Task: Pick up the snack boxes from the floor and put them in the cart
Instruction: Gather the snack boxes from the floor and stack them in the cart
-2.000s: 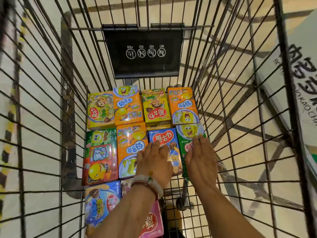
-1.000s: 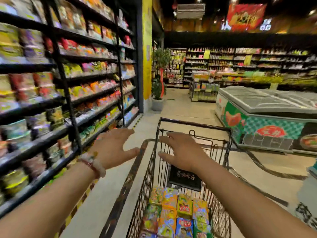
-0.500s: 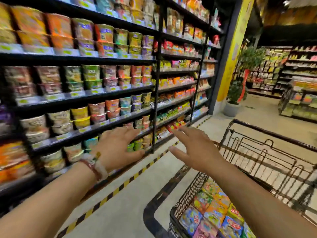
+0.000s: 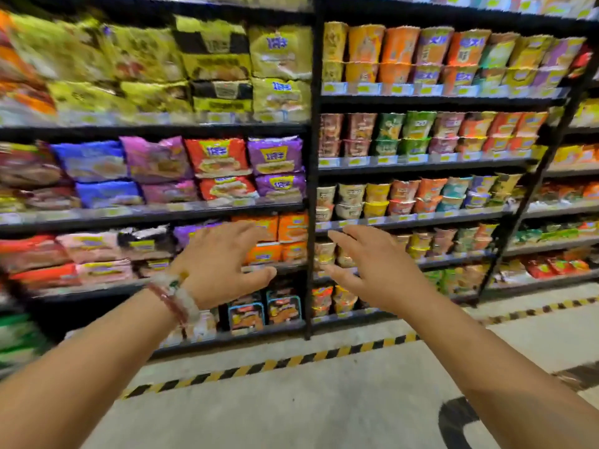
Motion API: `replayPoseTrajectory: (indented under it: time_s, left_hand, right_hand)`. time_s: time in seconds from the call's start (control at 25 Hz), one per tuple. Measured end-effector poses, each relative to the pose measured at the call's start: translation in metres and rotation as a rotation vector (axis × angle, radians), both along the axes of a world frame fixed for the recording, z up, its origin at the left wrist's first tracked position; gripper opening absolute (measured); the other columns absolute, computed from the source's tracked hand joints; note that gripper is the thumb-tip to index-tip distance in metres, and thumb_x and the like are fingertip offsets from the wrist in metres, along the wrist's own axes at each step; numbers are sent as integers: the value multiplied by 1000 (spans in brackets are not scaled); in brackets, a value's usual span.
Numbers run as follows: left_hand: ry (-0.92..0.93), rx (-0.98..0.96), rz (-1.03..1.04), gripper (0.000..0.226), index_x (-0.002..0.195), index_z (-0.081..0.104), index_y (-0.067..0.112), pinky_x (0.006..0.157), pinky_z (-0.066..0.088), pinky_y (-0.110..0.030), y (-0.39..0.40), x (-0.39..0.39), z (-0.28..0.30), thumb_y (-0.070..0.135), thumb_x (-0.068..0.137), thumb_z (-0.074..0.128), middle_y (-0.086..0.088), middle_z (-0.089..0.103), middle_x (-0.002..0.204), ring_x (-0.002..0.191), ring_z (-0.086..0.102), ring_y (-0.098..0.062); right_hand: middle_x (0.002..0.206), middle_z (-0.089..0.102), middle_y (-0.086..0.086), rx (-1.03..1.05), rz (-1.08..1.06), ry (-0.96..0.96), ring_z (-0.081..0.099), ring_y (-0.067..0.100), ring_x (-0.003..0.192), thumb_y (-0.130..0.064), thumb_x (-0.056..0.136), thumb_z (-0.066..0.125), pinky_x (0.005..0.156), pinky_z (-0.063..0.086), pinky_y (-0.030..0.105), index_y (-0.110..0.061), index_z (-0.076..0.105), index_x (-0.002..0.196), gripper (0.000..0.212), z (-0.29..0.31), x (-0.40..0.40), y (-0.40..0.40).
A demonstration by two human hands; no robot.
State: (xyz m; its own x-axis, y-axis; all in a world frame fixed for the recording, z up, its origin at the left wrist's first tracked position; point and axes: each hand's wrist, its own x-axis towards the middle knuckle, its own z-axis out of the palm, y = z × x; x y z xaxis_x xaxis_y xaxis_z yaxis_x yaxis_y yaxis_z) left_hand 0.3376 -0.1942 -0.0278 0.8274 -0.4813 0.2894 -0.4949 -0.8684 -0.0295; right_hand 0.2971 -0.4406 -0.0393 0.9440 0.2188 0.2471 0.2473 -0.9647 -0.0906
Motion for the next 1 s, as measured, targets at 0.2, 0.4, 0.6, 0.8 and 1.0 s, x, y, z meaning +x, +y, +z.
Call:
replayPoseTrajectory:
  time_s: [0.2,0.4,0.6,0.8,1.0]
  left_hand:
    - [-2,18,273,98,142,37,30,107,30,-40,159,-11,3,76,61,10,6,38,148,133,38,-19]
    - [-23,-16,534,88,142,38,34,105,34,-47,294,-36,-4,76,67,17,4,39,148,133,39,-22]
    - [1,-1,809,98,144,35,30,107,31,-43,393,-55,-14,77,62,11,3,36,150,136,36,-19]
    - [5,-46,1020,105,144,35,32,109,27,-42,485,-43,-27,87,59,8,5,32,152,138,31,-15]
    - [-75,-69,1150,90,140,44,26,103,32,-47,560,-18,-34,75,69,21,-1,43,146,133,42,-23]
  right_hand:
    - [153,26,-3,-3,301,-5,20,19,140,-73,86,19,113,17,35,-37,19,149,73,-5,55,151]
    - [154,27,-1,-46,589,-9,22,20,140,-74,71,0,112,19,35,-35,20,150,91,-7,101,294]
    - [157,19,-2,-78,847,3,17,19,142,-81,67,-4,114,15,36,-35,15,151,98,-18,148,425]
    - [157,19,-4,-74,1062,28,14,16,143,-83,68,0,114,12,33,-34,16,151,98,-19,206,549]
    - [158,16,-5,-121,1241,25,11,15,144,-73,88,18,114,9,31,-35,12,151,74,-22,252,664]
